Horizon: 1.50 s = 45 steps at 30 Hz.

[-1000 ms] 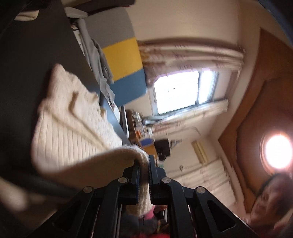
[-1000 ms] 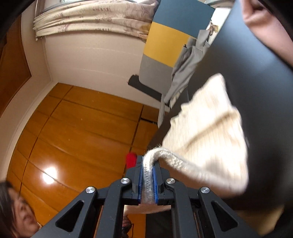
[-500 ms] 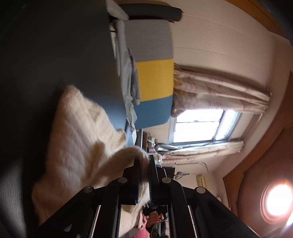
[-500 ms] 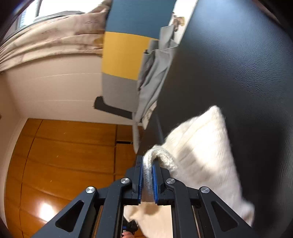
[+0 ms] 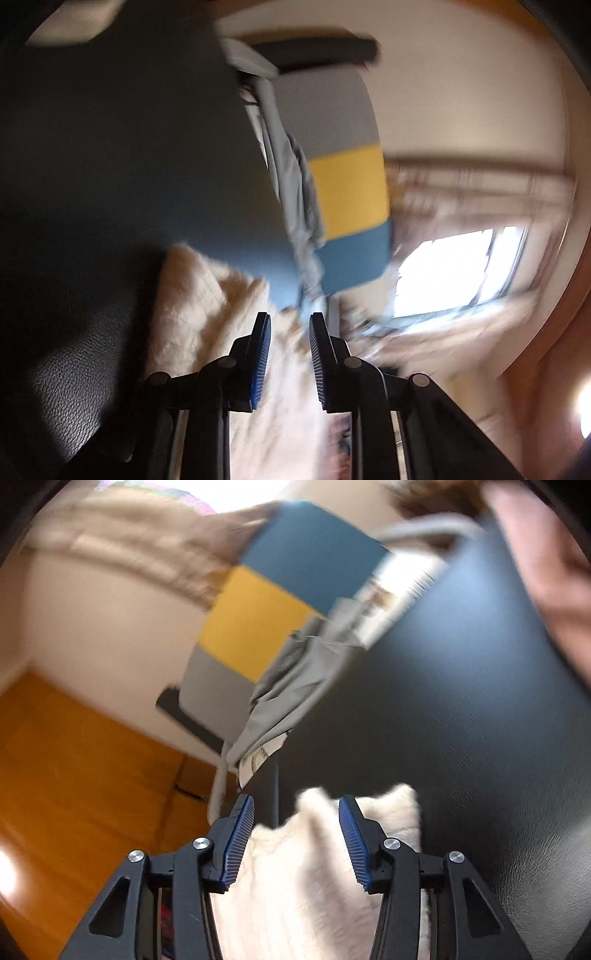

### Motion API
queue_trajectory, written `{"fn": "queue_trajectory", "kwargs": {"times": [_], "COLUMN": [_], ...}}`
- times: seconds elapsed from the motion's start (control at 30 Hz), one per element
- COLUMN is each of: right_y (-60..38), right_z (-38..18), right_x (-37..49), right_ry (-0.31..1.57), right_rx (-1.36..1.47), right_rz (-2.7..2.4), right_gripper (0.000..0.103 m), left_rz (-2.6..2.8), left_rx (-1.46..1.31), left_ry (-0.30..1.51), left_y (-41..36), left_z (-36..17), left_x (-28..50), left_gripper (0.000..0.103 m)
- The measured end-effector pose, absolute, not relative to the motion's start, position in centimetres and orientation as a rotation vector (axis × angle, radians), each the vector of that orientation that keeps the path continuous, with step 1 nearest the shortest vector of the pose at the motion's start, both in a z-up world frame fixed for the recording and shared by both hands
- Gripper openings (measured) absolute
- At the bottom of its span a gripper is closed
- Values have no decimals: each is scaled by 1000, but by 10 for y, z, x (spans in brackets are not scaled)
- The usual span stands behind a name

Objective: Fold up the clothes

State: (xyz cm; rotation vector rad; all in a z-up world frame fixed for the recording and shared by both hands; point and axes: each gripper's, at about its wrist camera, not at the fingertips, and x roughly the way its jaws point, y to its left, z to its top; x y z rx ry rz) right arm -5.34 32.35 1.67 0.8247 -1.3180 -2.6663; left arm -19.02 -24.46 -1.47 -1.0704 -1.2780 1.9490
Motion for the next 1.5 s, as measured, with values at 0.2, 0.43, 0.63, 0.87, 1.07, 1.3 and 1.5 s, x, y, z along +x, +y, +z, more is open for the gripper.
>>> {"fn": "queue_trajectory", "kwargs": {"times": [0.2, 0.43, 0.63, 0.87, 1.07, 1.3, 1.5], "right_y": [239, 228, 247, 243, 241, 241, 240], "right_z": [21, -16, -24, -22, -21, -23, -23], "right_x": [-72, -88, -74, -78, -81, -81, -80], "right_ry": [-632, -312, -471, -491, -489, -496, -497], "right_rx": [1078, 1195, 1126, 1100, 1094, 1088, 1083], "right_rz": [-2717, -2915, -2951, -2944, -2946, -2948, -2952], "right_gripper": [48, 48, 46, 47, 48, 49, 48], "left_rz": [2088, 2436, 2396, 2469, 2423, 2458, 2566], "left_rx": [-1121, -1125, -1121, -1028, -1180, -1171, -1152], "left_ry": [-668, -395, -542, -448, -257, -342, -135], "left_y": [-164, -170, -193, -199, -169, -169, -151], "left_z": [7, -17, -23, 10, 3, -11, -7], "left_x": [-168, -176, -173, -153, -191, -188, -174], "left_gripper": [20, 6, 5, 29, 30, 30, 30]}}
